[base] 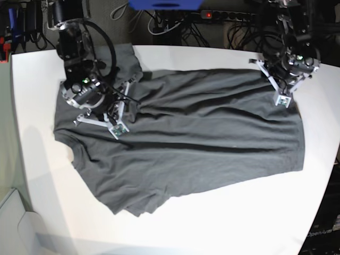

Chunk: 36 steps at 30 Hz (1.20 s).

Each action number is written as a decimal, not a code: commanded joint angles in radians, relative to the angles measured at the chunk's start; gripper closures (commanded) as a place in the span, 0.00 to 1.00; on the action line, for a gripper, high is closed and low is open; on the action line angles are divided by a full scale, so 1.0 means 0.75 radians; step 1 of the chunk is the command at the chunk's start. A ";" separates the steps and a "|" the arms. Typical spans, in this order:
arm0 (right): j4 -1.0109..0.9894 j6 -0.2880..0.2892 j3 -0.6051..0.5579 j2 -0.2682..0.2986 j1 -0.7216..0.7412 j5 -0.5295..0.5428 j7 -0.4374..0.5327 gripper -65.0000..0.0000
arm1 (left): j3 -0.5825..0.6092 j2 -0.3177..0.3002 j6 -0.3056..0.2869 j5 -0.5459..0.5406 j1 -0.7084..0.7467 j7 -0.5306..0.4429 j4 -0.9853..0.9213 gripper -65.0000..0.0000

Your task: Layout the t-shirt on the table in an organized manner, then fold the t-shirt properly

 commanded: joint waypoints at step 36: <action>0.074 0.006 0.209 0.100 -0.159 0.008 0.180 1.00 | -0.079 -0.293 0.010 0.060 0.008 0.052 0.333 0.68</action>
